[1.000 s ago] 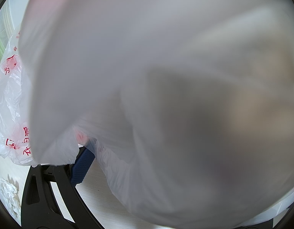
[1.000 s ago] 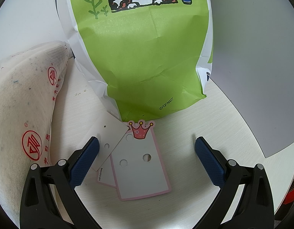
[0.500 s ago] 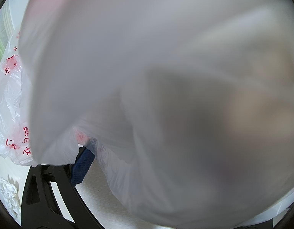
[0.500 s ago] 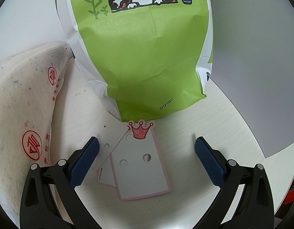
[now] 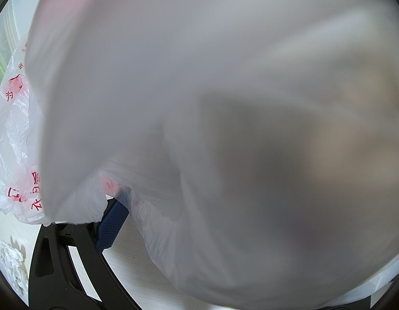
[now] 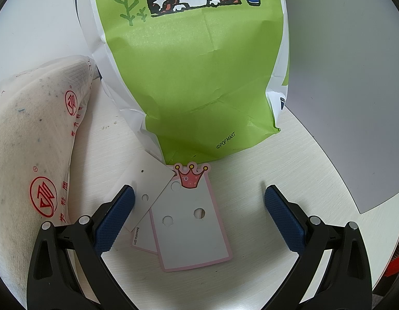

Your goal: Organize jewelry

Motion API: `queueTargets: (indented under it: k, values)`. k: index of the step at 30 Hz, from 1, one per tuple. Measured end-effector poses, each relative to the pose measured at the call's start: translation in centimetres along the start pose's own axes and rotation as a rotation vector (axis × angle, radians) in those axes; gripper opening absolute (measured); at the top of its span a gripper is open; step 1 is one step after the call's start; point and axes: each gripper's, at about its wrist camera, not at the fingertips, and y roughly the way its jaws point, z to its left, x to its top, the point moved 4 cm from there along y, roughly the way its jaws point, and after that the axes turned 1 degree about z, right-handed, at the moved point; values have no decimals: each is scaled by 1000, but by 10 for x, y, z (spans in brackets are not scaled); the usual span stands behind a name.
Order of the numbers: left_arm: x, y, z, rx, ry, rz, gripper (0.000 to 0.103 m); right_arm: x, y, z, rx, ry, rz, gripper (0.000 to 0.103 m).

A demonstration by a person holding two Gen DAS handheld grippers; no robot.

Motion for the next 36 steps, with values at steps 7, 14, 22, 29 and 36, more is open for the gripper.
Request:
queueTargets:
  k: [7, 14, 22, 29, 36]
  values:
    - [0, 0, 1, 0, 0, 0, 98, 0, 0, 0, 0, 0, 0, 97]
    - [0, 0, 1, 0, 0, 0, 98, 0, 1, 0, 0, -1, 0, 97]
    - [1, 0, 1, 0, 0, 0, 98, 0, 1, 0, 0, -1, 0, 97]
    - [1, 1, 0, 0, 0, 0, 98, 0, 1, 0, 0, -1, 0, 97]
    - [1, 0, 2, 0, 0, 0, 98, 0, 2, 1, 0, -1, 0, 97]
